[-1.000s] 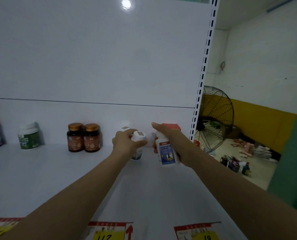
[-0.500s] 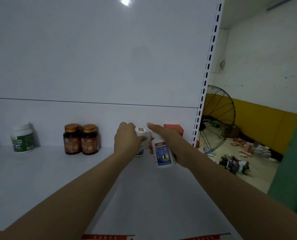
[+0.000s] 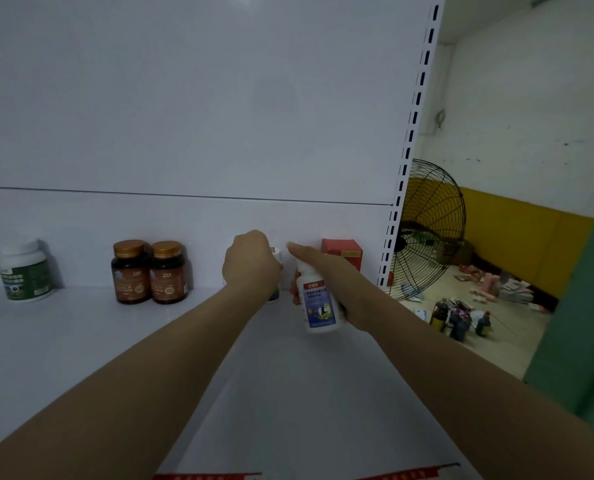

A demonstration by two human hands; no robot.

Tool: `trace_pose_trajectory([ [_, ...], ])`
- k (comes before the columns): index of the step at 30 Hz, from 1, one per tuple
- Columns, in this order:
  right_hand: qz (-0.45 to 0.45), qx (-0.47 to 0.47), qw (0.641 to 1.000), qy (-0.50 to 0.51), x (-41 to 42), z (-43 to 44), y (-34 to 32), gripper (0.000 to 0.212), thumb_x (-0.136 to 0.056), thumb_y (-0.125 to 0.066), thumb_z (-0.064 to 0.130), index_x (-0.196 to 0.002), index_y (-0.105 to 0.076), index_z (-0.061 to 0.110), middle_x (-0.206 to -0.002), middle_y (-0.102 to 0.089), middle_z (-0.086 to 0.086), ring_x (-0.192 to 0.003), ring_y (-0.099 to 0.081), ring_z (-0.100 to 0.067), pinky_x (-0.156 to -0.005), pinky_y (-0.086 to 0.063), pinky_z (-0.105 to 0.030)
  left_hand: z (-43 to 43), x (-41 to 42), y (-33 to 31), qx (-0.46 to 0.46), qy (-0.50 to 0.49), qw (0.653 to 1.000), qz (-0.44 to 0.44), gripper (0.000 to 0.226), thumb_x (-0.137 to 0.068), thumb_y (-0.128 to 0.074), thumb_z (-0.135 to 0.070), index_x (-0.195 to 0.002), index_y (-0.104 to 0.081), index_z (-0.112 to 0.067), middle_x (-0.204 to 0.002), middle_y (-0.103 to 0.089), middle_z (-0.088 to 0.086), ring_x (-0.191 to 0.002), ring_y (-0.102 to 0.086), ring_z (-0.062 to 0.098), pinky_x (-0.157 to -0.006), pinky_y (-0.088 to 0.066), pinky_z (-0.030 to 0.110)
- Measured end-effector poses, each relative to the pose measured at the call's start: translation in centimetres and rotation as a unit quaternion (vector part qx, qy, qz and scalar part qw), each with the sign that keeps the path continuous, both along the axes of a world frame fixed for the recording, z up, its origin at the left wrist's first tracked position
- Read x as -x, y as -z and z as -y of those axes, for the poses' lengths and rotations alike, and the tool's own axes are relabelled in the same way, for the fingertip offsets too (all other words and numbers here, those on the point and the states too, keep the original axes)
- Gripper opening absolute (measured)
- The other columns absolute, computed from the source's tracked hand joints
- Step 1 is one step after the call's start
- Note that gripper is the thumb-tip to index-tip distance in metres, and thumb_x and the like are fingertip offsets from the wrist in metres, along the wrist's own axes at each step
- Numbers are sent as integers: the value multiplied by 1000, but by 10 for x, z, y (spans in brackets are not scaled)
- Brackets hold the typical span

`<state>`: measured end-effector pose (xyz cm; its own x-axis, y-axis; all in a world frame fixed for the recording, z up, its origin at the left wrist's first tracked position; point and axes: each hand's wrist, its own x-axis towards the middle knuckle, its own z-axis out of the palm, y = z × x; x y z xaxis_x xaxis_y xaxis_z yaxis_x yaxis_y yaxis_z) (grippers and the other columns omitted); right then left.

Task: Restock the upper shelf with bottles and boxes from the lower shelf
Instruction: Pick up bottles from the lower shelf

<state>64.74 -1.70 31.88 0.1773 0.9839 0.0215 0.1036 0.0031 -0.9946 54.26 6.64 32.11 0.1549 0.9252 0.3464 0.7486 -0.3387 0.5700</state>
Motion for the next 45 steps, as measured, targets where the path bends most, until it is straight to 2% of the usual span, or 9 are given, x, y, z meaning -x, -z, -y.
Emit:
trace_pose_trajectory([
  [9,10,-19,1000,0,2,3,-6,34,-86,-59,47,-72,-62,16,-58,-68,0,-50,-65,-14,-58,-56,-23,16,14,-2,-78,36,996,-35,28,-89,-60,-22,-112,-51,-8,-108,-60,11,-95,-58,27,-70,-45,33],
  [16,17,-70,997,-6,14,14,-25,31,-83,-63,48,-78,-63,17,-64,-70,0,-64,-66,-19,-75,-55,-35,20,57,-9,15,54,984,-169,16,-85,-59,-23,-75,-52,-12,-88,-61,8,-77,-54,23,-66,-45,28],
  [21,41,-83,995,-27,28,17,-31,36,-79,-67,50,-81,-60,15,-75,-69,-6,-73,-69,-22,-81,-56,-40,31,85,-12,34,42,964,-261,20,-92,-54,-24,-101,-59,-7,-99,-62,9,-80,-54,22,-69,-46,29],
  [27,57,-87,993,-62,60,21,-35,34,-84,-64,48,-83,-63,14,-83,-70,-10,-81,-66,-27,-88,-54,-43,47,119,-12,48,37,961,-270,22,-91,-54,-26,-104,-60,-8,-90,-54,4,-83,-53,21,-83,-50,34],
  [30,52,-76,995,-50,89,24,-41,33,-81,-65,50,-79,-66,18,-81,-72,-3,-80,-66,-24,-89,-52,-44,60,147,-14,55,29,964,-260,22,-90,-55,-27,-103,-59,-11,-86,-53,2,-87,-55,23,-83,-50,35],
  [34,64,-93,992,-62,142,39,-49,33,-80,-65,51,-76,-64,19,-72,-69,-1,-66,-65,-15,-68,-53,-27,81,206,-20,30,14,965,-260,25,-90,-55,-32,-106,-57,-13,-92,-50,2,-86,-51,21,-71,-43,31],
  [37,60,-122,987,-89,193,50,-52,22,-81,-71,32,-74,-60,14,-59,-64,1,-54,-62,-13,-56,-51,-23,102,264,-25,22,7,966,-257,26,-91,-54,-32,-104,-57,-10,-93,-52,5,-84,-51,23,-72,-45,32],
  [41,42,-132,985,-100,277,57,-51,15,-82,-71,20,-83,-61,10,-73,-67,-9,-78,-66,-29,-79,-54,-41,130,355,-28,15,-13,964,-266,24,-91,-54,-31,-102,-56,-10,-90,-50,4,-81,-50,24,-69,-43,31],
  [45,68,-136,982,-114,372,60,-50,19,-83,-70,24,-77,-59,9,-76,-68,-13,-75,-66,-29,-76,-53,-39,148,450,-31,27,-41,965,-258,21,-91,-55,-30,-94,-55,-10,-89,-52,5,-80,-50,24,-74,-46,34],
])
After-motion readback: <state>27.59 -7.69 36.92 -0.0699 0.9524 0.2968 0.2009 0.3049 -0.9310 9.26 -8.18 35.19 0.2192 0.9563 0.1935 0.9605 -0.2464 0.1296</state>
